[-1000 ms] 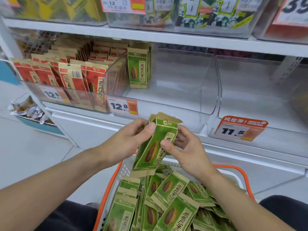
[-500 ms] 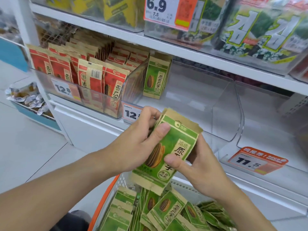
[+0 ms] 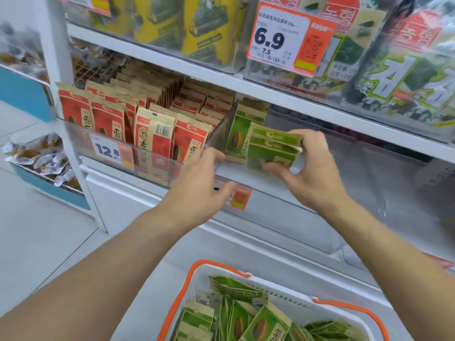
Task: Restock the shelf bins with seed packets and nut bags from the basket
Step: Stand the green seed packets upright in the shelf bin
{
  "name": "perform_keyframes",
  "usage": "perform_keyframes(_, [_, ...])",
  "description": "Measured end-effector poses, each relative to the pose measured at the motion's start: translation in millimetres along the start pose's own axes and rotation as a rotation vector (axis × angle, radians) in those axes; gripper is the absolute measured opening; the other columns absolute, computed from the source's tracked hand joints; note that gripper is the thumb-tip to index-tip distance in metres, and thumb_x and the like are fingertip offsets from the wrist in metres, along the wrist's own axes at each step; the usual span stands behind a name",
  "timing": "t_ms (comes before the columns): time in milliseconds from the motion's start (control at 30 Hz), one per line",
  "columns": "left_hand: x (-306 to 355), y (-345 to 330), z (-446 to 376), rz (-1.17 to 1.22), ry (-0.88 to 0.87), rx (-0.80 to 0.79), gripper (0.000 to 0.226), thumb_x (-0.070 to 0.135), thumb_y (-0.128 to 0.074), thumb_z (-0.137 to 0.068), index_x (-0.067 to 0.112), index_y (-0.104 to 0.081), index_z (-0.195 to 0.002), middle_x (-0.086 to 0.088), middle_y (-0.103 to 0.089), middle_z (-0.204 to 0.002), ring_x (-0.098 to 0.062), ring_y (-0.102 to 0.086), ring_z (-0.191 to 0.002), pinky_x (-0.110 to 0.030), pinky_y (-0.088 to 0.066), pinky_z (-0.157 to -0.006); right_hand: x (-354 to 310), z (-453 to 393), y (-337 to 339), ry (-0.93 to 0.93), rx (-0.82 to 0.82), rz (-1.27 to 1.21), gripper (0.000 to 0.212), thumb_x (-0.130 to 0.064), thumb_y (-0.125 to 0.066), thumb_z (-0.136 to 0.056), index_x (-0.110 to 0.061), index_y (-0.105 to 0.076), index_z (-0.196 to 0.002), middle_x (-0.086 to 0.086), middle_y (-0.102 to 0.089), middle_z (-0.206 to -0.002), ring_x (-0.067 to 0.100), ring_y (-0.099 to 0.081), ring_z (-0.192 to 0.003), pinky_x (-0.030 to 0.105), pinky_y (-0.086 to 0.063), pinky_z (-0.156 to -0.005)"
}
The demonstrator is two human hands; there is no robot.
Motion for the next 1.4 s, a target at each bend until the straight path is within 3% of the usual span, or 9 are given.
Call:
perform_keyframes(167, [-15.5,-1.3,-10.3,-0.056,0.028,0.05,0.042,0.026,-0.072,-0.086,0.018,-0.053,-0.123,0.003,-0.049,-0.12,-0.016,-0.049,-0.117,-0.031,-0.041,-0.099,54.8,-37.1,-59.9,-0.272,-0.161,0.02,0.057,-0.039,-0.08,-0.08,-0.016,-0.049,-0.123,-0.002,-0.064,-0.111,0.018,-0.057,-0.105,0.03,-0.046,-0.083])
perform_keyframes(333, [-22.0,-3.7,-15.4,-0.105,0.004,0.069,0.032,0.026,-0.073,-0.085,0.02,-0.059,-0.113,0.005,-0.053,-0.112,-0.016,-0.044,-0.117,-0.031,-0.04,-0.098,82.6,-69.3,-87.7,-0.409,-0.07,-0.067,0.056,-0.034,-0.081,-0.082,-0.012,-0.047,-0.122,0.002,-0.06,-0.116,0.022,-0.059,-0.108,0.03,-0.044,-0.083])
perform_keyframes(467, [-22.0,-3.3,-16.9,-0.106,0.007,0.095,0.027,0.028,-0.07,-0.087,0.021,-0.059,-0.111,0.005,-0.055,-0.111,-0.015,-0.042,-0.116,-0.033,-0.042,-0.097,102.0,-77.6,-118.6,-0.496,-0.173,0.095,0.079,-0.038,-0.084,-0.077,-0.008,-0.039,-0.134,0.01,-0.052,-0.133,0.028,-0.055,-0.12,0.035,-0.047,-0.093])
perform_keyframes(600, [-18.5,-4.9,-17.9,-0.116,-0.02,0.108,0.023,0.029,-0.066,-0.089,0.02,-0.063,-0.11,0.003,-0.058,-0.109,-0.016,-0.043,-0.114,-0.033,-0.041,-0.097,115.8,-78.0,-123.6,-0.575,-0.14,0.051,0.076,-0.033,-0.09,-0.069,-0.013,-0.042,-0.124,0.006,-0.064,-0.117,0.026,-0.066,-0.105,0.041,-0.058,-0.085])
perform_keyframes(767, [-12.9,-5.7,-18.3,-0.14,-0.028,0.113,0.024,0.03,-0.061,-0.092,0.019,-0.063,-0.113,0.002,-0.059,-0.11,-0.017,-0.042,-0.113,-0.033,-0.04,-0.098,116.3,-76.8,-130.2,-0.654,-0.195,-0.01,0.079,-0.051,-0.083,-0.056,-0.016,-0.053,-0.12,-0.001,-0.07,-0.106,0.018,-0.069,-0.091,0.034,-0.059,-0.078])
perform_keyframes(933, [-7.1,-7.5,-16.2,-0.182,-0.049,0.106,0.024,0.032,-0.059,-0.093,0.021,-0.063,-0.114,0.003,-0.058,-0.113,-0.017,-0.04,-0.113,-0.033,-0.039,-0.097,114.9,-74.3,-117.3,-0.676,-0.105,0.045,0.065,-0.047,-0.082,-0.073,-0.01,-0.051,-0.117,0.002,-0.067,-0.103,0.022,-0.065,-0.095,0.027,-0.045,-0.065])
perform_keyframes(1167, [-5.4,-8.1,-13.9,-0.201,-0.072,0.115,0.02,0.03,-0.059,-0.092,0.021,-0.064,-0.11,0.004,-0.058,-0.111,-0.015,-0.04,-0.111,-0.03,-0.039,-0.096,110.5,-77.4,-121.7,-0.692,-0.141,0.064,0.073,-0.064,-0.073,-0.059,-0.015,-0.064,-0.112,0.002,-0.072,-0.103,0.021,-0.069,-0.09,0.026,-0.055,-0.064])
perform_keyframes(1300, [-1.9,-8.9,-13.6,-0.216,-0.099,0.127,0.019,0.029,-0.058,-0.092,0.021,-0.065,-0.108,0.003,-0.059,-0.11,-0.016,-0.041,-0.11,-0.032,-0.039,-0.095,113.2,-71.1,-120.3,-0.716,-0.184,0.076,0.068,-0.065,-0.072,-0.067,-0.01,-0.065,-0.106,0.002,-0.071,-0.089,0.019,-0.069,-0.078,0.022,-0.041,-0.048])
perform_keyframes(1400, [-1.7,-10.4,-13.0,-0.237,-0.105,0.125,0.019,0.028,-0.059,-0.092,0.02,-0.066,-0.107,0.002,-0.059,-0.109,-0.017,-0.042,-0.109,-0.032,-0.04,-0.094,108.9,-63.6,-105.7,-0.689,-0.2,0.138,0.066,-0.062,-0.069,-0.078,-0.006,-0.059,-0.111,0.004,-0.068,-0.086,0.019,-0.063,-0.075,0.025,-0.036,-0.048])
Point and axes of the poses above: each hand's wrist, its own z-axis away from the middle knuckle, its own y-axis out of the back of the hand, x = y × z, the point moved 10 cm from there along -z, towards the middle knuckle
